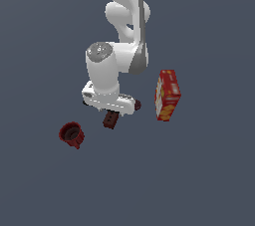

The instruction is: Pick up a designated object from a clutter of objects.

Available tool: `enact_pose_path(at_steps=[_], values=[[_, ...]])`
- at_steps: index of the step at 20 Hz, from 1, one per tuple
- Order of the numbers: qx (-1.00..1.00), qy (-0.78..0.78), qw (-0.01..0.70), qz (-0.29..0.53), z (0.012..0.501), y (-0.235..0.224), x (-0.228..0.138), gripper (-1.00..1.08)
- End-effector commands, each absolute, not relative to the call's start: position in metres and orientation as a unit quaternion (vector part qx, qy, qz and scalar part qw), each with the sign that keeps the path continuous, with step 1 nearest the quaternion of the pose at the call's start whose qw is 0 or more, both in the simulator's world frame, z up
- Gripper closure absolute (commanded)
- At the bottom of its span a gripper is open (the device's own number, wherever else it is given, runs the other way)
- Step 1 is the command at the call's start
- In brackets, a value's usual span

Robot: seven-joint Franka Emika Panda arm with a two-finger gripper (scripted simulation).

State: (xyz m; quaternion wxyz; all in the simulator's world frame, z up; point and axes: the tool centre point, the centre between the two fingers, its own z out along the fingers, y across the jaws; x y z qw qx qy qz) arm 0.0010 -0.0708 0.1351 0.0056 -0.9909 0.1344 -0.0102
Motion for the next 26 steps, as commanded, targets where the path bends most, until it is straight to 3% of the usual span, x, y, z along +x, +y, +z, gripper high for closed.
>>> enact_pose_path(at_steps=[1,26], values=[[-0.99,0.143,0.004,-0.007,0.115,-0.076,-0.006,-0.92],[-0.988,0.157,0.0,0.0,0.036,-0.084,-0.023,-0.92]])
